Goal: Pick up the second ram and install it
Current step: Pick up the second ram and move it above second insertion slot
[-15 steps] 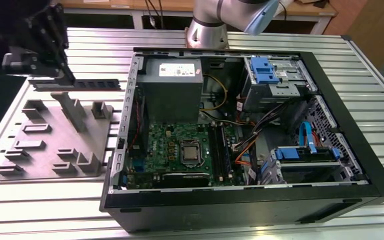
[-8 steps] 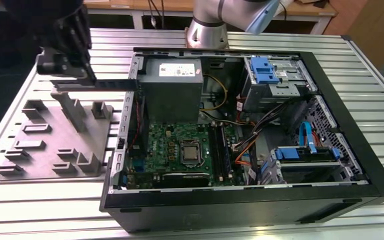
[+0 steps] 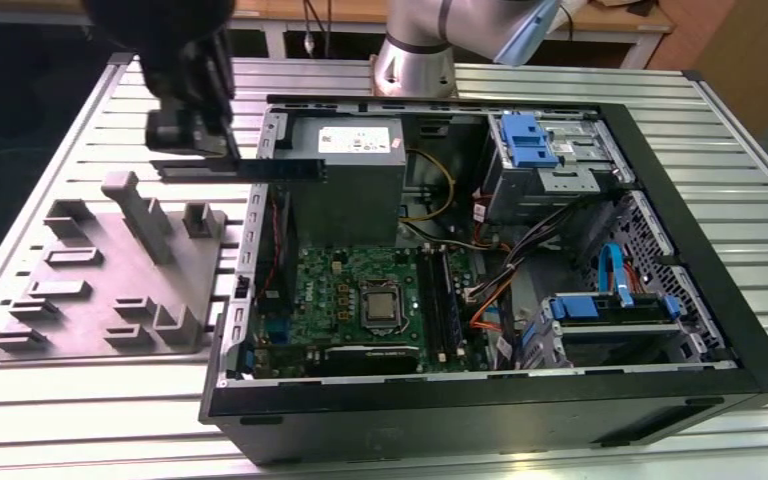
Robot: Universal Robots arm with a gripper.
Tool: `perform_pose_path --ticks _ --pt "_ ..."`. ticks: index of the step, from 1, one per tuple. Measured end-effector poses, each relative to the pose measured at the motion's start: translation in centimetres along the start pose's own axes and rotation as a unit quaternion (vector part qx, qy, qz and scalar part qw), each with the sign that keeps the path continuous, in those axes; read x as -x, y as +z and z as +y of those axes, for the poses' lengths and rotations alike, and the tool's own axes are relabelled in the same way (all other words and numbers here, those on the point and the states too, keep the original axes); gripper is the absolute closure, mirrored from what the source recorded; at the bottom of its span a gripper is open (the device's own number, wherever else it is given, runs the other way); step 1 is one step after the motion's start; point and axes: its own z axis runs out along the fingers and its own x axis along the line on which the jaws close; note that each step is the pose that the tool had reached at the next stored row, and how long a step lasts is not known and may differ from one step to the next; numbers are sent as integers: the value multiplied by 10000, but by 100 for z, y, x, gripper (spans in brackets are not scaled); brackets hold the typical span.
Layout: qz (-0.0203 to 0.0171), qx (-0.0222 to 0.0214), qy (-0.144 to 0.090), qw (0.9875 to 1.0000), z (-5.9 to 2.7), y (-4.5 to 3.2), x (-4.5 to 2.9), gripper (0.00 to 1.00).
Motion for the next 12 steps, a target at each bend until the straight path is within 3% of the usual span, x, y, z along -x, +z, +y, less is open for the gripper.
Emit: perform_pose_path --ticks 12 --pt "0 0 0 10000 -548 11 1 92"
